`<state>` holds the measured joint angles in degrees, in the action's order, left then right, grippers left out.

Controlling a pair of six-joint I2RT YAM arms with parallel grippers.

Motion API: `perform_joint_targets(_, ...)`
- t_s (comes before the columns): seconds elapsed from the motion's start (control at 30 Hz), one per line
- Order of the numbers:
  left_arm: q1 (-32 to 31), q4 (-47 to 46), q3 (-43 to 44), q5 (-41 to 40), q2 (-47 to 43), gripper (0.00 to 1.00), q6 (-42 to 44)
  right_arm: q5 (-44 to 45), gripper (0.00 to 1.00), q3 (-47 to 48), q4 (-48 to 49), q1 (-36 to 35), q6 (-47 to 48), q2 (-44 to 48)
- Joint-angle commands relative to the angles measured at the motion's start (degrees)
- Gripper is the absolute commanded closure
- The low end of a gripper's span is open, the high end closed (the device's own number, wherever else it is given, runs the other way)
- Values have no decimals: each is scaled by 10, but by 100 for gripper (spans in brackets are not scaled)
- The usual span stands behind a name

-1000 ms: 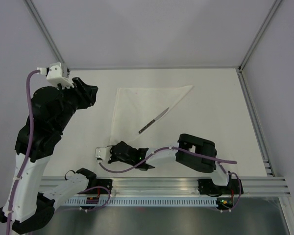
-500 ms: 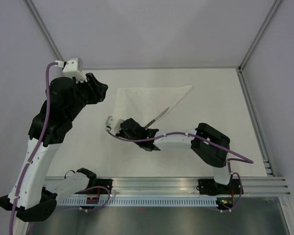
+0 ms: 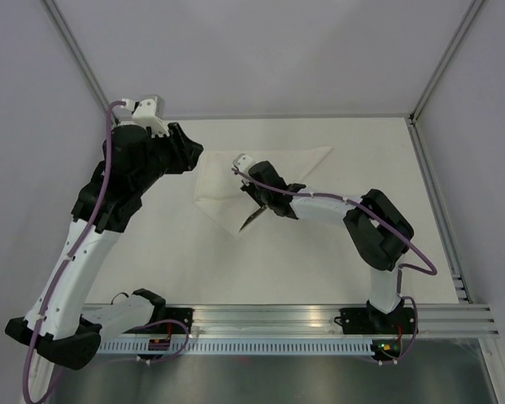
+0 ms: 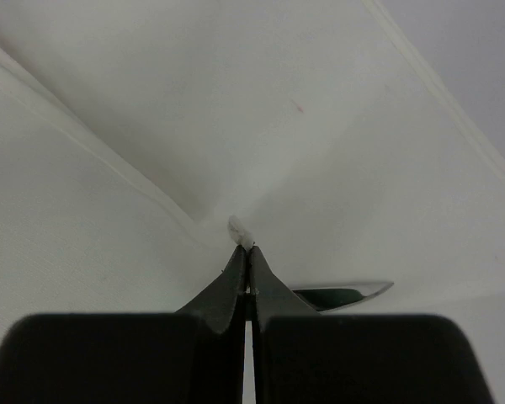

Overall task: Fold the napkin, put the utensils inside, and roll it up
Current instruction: Fold the napkin

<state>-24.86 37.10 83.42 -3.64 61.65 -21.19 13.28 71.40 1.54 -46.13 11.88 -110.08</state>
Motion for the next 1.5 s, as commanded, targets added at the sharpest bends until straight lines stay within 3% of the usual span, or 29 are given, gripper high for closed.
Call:
perform_joint_targets(0.0, -1, -41, -14, 31, 5, 51, -17, -30, 99, 20, -36, 32, -36, 21)
perform_joint_targets(0.53, -7, -173, -189, 111, 71, 52, -81, -42, 100, 14, -42, 117, -54, -5)
perform_joint_targets(0.97, -40, -244, -223, 144, 209, 53, -100, -62, 99, 11, -54, 140, -63, -17)
perform_joint_targets(1.1, -48, -253, -226, 145, 240, 53, -103, -71, 89, 20, -64, 148, -66, -24)
perform_joint_targets(1.27, -52, -266, -231, 153, 267, 53, -104, -84, 63, 42, -84, 166, -73, -30)
perform_joint_targets(1.47, -54, -280, -237, 159, 282, 52, -108, -102, 50, 85, -116, 201, -75, -35)
